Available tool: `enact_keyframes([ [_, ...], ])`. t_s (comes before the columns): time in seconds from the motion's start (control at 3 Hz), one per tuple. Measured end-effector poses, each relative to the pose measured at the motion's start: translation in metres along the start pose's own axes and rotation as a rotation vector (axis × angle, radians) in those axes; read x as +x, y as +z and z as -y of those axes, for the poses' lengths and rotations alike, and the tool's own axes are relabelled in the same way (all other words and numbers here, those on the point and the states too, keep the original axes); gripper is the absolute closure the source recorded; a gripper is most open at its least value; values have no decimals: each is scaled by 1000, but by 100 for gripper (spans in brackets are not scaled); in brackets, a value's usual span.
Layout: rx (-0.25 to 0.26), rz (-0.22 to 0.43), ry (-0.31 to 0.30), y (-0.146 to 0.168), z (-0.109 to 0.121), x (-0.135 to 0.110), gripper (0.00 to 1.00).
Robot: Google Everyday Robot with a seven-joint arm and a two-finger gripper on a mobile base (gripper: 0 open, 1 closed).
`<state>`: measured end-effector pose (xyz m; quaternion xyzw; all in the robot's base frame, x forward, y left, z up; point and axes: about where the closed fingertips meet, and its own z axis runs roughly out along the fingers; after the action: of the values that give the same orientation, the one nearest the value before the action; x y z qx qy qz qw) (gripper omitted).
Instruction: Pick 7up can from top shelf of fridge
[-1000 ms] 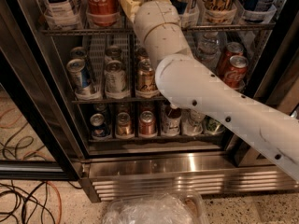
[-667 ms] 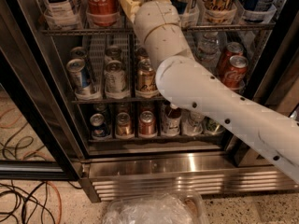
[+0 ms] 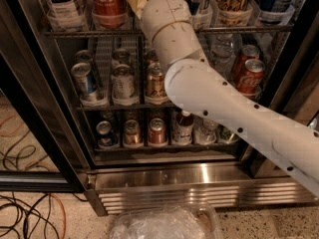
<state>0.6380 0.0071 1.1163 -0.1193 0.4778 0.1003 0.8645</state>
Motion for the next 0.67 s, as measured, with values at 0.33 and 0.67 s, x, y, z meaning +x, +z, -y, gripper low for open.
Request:
enact_keyframes([
  [0.33, -12, 9, -16, -5, -2, 0, 100],
  [0.67, -30, 29, -74, -20, -7, 8, 100],
])
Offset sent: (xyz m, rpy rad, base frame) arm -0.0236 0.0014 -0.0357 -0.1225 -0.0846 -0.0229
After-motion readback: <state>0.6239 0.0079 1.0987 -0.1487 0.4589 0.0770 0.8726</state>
